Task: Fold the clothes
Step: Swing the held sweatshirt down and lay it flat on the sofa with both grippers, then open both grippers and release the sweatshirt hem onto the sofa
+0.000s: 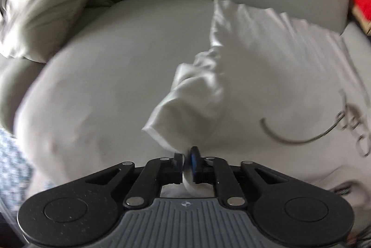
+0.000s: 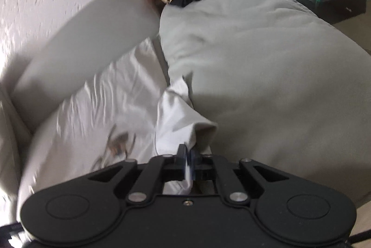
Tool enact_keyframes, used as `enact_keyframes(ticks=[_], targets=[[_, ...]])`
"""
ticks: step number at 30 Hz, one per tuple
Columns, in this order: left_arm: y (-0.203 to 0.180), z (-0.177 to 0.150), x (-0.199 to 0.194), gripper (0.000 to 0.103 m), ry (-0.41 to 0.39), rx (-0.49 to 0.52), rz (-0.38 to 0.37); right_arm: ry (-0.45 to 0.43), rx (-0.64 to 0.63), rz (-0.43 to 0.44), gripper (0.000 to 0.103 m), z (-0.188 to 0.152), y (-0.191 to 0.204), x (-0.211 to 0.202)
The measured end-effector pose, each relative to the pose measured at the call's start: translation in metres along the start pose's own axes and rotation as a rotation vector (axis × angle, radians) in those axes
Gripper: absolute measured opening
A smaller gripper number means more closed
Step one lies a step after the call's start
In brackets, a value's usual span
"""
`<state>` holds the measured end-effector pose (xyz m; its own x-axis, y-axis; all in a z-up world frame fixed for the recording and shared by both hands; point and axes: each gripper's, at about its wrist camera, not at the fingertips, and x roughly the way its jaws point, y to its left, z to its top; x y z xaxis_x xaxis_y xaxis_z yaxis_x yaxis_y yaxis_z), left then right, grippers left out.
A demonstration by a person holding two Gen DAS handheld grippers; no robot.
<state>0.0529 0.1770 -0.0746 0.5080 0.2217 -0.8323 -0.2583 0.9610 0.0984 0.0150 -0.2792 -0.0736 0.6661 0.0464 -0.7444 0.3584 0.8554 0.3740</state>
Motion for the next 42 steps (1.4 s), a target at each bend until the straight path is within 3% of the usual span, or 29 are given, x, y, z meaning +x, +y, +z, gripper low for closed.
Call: enact_keyframes(ticks=[2,4,6,8,10,12,16,22,23,25,27,28,34,39,41,42], targets=[[0.002,-0.005,-0.027,0.012,-0.077,0.012,0.033,-0.021,-0.049,-0.017,0.024,-0.004,0.004,-0.018],[-0.002,-0.015,-0.054,0.019,-0.159,0.041,-0.022,-0.042,-0.089,-0.01,0.028,-0.008,0.008,-0.037],[-0.016,-0.03,-0.073,0.03,-0.194,0.117,-0.168,-0.005,-0.135,0.101,0.035,-0.023,0.017,-0.047],[-0.034,-0.047,-0.078,0.033,-0.173,0.203,-0.301,0.055,-0.196,0.207,0.035,-0.041,0.03,-0.048],[-0.057,-0.063,-0.076,0.034,-0.143,0.283,-0.367,0.13,-0.274,0.273,0.035,-0.065,0.047,-0.039],[-0.077,-0.076,-0.067,0.034,-0.118,0.34,-0.334,0.161,-0.356,0.289,0.035,-0.087,0.065,-0.028],[-0.089,-0.083,-0.057,0.034,-0.104,0.348,-0.294,0.135,-0.49,0.27,0.035,-0.112,0.09,-0.016],[-0.089,-0.084,-0.039,0.033,-0.087,0.346,-0.243,0.09,-0.598,0.184,0.035,-0.118,0.102,-0.005],[-0.091,-0.082,-0.034,0.031,-0.084,0.339,-0.237,0.076,-0.601,0.17,0.035,-0.118,0.103,-0.003],[-0.093,-0.08,-0.027,0.018,-0.082,0.326,-0.236,0.046,-0.615,0.142,0.033,-0.117,0.106,0.002],[-0.094,-0.08,-0.026,0.013,-0.086,0.332,-0.235,0.02,-0.648,0.095,0.009,-0.118,0.109,0.008],[-0.094,-0.08,-0.027,0.01,-0.088,0.337,-0.237,0.014,-0.661,0.074,0.007,-0.119,0.11,0.01],[-0.076,-0.073,-0.05,0.008,-0.051,0.36,-0.343,0.135,-0.554,0.158,0.002,-0.106,0.105,-0.011],[-0.084,-0.081,-0.019,0.01,0.06,0.387,-0.275,0.221,-0.53,0.148,0.005,-0.109,0.097,0.008],[-0.083,-0.082,-0.022,0.01,0.054,0.38,-0.28,0.245,-0.523,0.155,0.009,-0.11,0.094,0.014],[-0.081,-0.082,-0.027,0.013,0.047,0.386,-0.291,0.249,-0.521,0.165,0.015,-0.108,0.094,0.011]])
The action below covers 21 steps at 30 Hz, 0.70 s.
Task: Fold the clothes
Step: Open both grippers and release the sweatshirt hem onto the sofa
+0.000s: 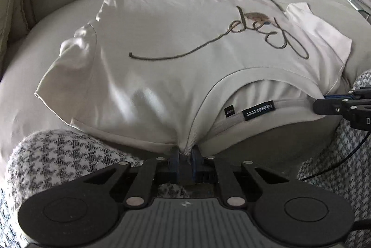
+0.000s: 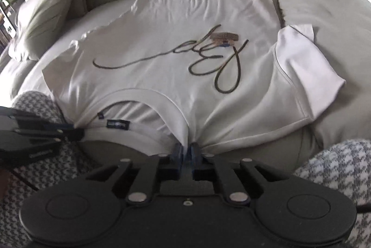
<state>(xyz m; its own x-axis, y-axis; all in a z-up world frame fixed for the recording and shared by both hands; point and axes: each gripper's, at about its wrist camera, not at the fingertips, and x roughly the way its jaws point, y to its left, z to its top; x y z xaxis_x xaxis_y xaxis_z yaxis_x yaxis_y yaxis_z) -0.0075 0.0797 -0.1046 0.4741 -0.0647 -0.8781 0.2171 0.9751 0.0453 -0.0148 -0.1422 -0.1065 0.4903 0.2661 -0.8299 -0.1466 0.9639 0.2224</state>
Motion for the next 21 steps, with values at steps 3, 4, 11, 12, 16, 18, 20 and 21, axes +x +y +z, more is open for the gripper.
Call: enact_keyframes(ticks=[3,4,11,12,16,18,20,21], targets=[[0.012,0.001,-0.023,0.015,-0.041,-0.016,-0.069,-0.014,0.013,0.024,0.032,0.003,-0.002,-0.021],[0.017,0.003,-0.03,0.015,-0.057,-0.037,-0.09,-0.032,0.016,0.029,0.033,0.005,-0.003,-0.028],[0.013,0.044,-0.012,0.019,-0.137,-0.119,0.001,-0.215,0.068,-0.043,0.012,0.023,-0.006,-0.014],[0.008,0.048,-0.002,0.019,-0.131,-0.11,0.024,-0.219,0.062,-0.061,0.011,0.025,-0.005,-0.003],[-0.011,0.041,0.015,0.017,-0.086,-0.017,0.078,-0.113,0.041,-0.038,0.011,0.016,0.0,0.019],[-0.015,0.033,0.007,0.016,-0.04,0.024,0.063,-0.066,0.028,-0.007,0.011,0.009,-0.001,0.009],[-0.009,0.028,-0.002,0.015,-0.016,-0.022,0.002,-0.038,0.101,0.032,0.011,0.006,-0.016,-0.007],[-0.007,0.029,-0.004,0.015,-0.031,-0.054,-0.023,-0.069,0.148,0.032,0.015,0.006,-0.027,-0.018]])
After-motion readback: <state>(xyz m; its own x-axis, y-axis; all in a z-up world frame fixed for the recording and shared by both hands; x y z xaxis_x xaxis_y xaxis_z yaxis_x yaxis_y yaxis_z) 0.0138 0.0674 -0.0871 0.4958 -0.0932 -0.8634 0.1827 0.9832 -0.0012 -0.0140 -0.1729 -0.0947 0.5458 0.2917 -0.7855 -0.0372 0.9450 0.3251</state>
